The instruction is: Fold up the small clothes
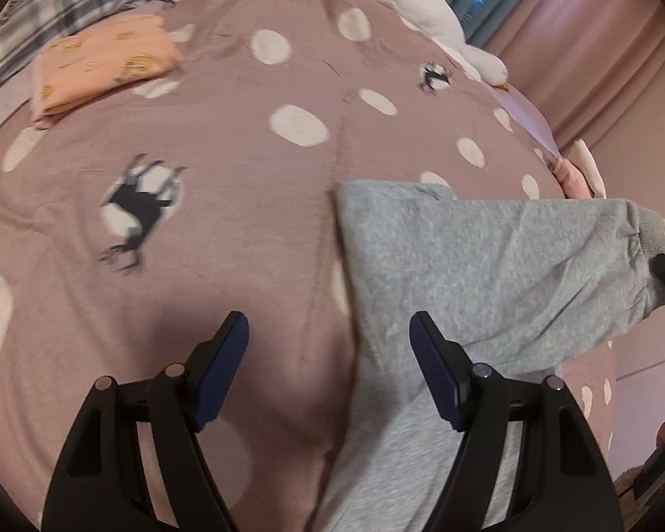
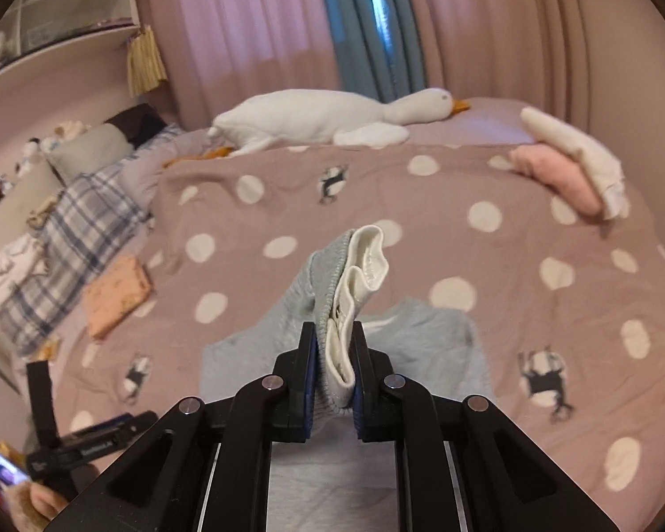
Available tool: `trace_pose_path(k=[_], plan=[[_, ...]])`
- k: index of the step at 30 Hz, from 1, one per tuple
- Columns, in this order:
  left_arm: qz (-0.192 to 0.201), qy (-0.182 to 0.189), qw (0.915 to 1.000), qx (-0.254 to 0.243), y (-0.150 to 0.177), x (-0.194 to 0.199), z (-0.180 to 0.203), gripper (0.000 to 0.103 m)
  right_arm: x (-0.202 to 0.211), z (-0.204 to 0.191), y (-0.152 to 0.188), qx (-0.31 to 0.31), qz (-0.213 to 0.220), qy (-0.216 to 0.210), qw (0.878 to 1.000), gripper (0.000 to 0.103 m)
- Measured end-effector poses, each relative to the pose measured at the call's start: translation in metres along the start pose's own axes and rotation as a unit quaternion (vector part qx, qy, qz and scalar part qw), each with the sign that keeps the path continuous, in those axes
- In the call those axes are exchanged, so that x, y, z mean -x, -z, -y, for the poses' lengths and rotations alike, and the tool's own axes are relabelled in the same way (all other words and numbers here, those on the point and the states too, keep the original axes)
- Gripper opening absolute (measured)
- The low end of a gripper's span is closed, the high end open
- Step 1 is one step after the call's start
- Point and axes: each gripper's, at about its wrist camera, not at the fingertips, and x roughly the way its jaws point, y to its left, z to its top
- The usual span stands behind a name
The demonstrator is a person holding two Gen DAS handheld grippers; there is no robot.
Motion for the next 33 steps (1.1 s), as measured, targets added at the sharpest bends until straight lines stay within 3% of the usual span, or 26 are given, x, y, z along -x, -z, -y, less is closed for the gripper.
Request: trace_pose_path(k=[9, 17, 33], plan=[[-0.035, 0.008, 0.9985, -0.041, 0.0, -0.038, 0.034, 0.074, -0.011, 0.024, 0.019, -0.028, -0.028, 0.031, 0.999, 0.014], [-0.077, -0.007, 0.996, -0.044, 0.007, -0.076, 0.04, 0.073, -0.021, 0.041, 0.033, -0.047, -0.051, 0.041, 0.997, 0.014], [-0.069, -0.019, 0.9959, -0.055, 0.012, -0.086, 0.042, 0.077, -0.043, 0.06, 0.056, -0.075, -0.094, 0.062, 0.991, 0.014]])
